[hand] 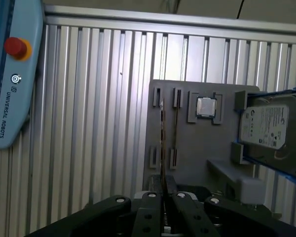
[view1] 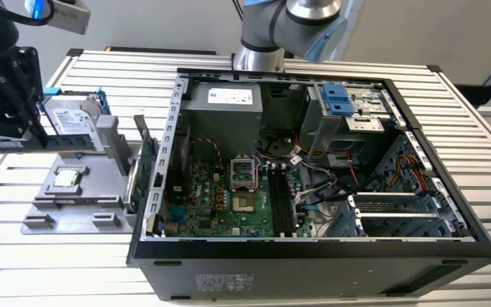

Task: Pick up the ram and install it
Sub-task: 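Pick up the ram and move it above insertion slot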

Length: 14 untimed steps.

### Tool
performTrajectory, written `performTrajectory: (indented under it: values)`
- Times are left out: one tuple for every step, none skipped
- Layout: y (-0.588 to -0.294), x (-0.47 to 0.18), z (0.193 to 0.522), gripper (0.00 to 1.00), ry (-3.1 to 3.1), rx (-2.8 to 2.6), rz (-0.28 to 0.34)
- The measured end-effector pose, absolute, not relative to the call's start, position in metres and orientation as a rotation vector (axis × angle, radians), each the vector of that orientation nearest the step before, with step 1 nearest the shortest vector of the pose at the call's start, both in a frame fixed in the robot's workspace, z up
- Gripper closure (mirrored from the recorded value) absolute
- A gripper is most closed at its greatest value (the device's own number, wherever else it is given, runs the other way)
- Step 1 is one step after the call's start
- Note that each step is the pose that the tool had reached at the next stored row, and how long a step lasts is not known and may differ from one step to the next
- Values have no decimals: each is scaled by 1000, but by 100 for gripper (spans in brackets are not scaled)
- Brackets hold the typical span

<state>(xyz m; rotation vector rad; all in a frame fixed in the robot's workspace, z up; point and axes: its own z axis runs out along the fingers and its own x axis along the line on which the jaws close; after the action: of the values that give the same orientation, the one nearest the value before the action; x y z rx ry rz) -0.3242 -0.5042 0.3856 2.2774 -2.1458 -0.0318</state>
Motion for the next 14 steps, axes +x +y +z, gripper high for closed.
performTrajectory:
  values:
    - [-504,-323,386,100,-2146,2277,-32]
    - [-504,-322,386,100,-2146,2277,-32]
    - [-504,-321,386,100,-2146,2277,-32]
    - [-504,-320,386,100,-2146,2277,-32]
    - [-504,-319,386,100,-2146,2277,-32]
    - [-504,-317,386,100,-2146,2277,-32]
    - [-504,-316,386,100,-2146,2277,-32]
    - [-504,-315,386,100,-2146,2277,-32]
    - [-504,-314,386,100,-2146,2277,-32]
    - [-504,-313,386,100,-2146,2277,-32]
    - [-504,-312,386,100,-2146,2277,-32]
    - [-504,-311,386,100,-2146,2277,-32]
    - [-504,-309,386,100,-2146,2277,-32]
    - [-504,-308,386,100,-2146,2277,-32]
